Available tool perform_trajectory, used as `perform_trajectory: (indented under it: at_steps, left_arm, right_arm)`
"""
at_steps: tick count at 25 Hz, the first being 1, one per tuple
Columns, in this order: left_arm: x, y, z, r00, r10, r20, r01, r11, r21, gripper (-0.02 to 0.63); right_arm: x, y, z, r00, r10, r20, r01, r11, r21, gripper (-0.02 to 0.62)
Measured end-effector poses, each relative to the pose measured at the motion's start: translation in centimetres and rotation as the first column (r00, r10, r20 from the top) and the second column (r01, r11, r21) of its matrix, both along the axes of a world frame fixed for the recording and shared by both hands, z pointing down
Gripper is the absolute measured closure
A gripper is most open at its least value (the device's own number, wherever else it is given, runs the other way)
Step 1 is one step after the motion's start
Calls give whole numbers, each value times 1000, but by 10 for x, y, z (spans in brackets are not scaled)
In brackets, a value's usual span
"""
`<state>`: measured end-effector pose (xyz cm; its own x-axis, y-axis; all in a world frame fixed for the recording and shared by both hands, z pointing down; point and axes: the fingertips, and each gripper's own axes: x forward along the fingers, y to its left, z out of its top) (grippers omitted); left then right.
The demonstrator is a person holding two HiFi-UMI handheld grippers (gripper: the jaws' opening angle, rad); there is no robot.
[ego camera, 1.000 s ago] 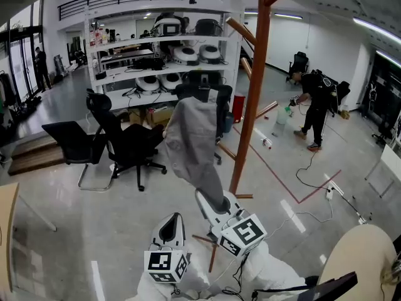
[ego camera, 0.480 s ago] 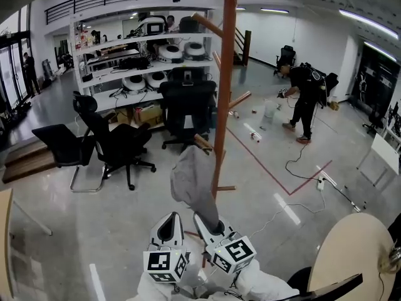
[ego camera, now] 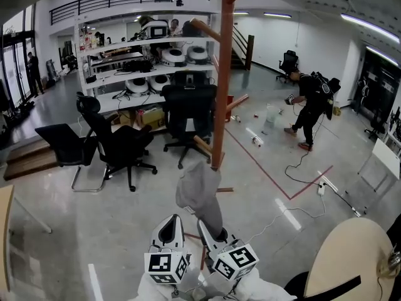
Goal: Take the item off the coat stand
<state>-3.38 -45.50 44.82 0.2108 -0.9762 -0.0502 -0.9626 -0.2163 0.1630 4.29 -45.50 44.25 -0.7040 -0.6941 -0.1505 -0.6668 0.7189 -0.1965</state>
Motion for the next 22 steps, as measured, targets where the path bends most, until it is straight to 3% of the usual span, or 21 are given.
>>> perform_trajectory:
  at_steps: [9,22]
  left_arm:
    - [-1,13,-3,999,40,12,-40,999,5,618]
    - [-36,67,10,996,82,-19,-82,996,-22,618]
  right_arm:
    - [-4,12,-1,999,45,17,-44,999,-9,565]
    - [-29,64,7,990,109,94,-99,990,-101,566]
